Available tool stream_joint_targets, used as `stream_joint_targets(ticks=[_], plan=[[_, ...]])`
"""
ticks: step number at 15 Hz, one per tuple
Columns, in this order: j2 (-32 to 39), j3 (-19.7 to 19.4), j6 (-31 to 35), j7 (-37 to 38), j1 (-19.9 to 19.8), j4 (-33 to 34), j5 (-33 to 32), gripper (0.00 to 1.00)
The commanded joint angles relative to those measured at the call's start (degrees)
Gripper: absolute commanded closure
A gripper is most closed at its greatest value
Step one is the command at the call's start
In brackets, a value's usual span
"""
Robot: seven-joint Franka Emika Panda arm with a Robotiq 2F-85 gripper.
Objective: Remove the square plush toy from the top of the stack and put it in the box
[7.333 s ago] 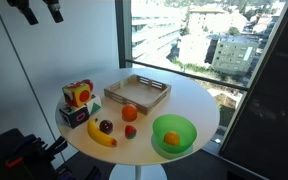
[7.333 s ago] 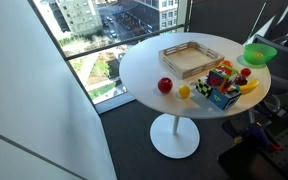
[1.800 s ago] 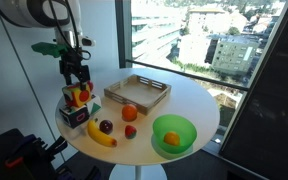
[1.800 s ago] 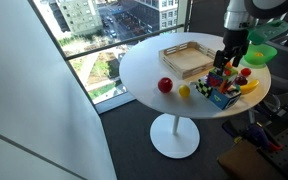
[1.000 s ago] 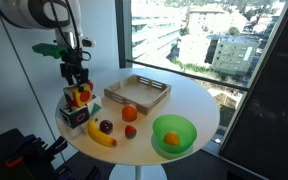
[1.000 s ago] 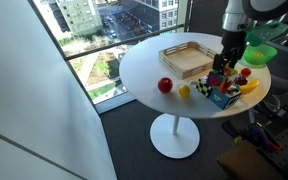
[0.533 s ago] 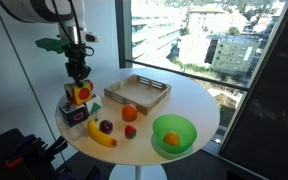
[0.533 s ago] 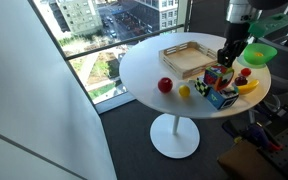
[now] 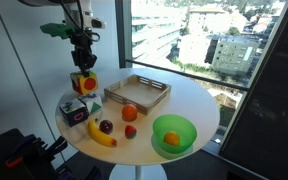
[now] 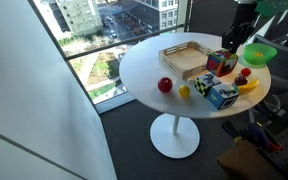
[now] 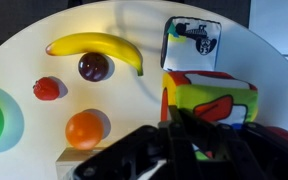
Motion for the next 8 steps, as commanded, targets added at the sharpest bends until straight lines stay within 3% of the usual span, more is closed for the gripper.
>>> stream_joint_targets(ticks=[1, 8], plan=[[0.4, -0.9, -2.4, 0.3, -1.3, 3.9, 0.9, 0.97], [6.0, -2.7, -2.4, 0.9, -3.4, 11.6, 1.0, 0.97]])
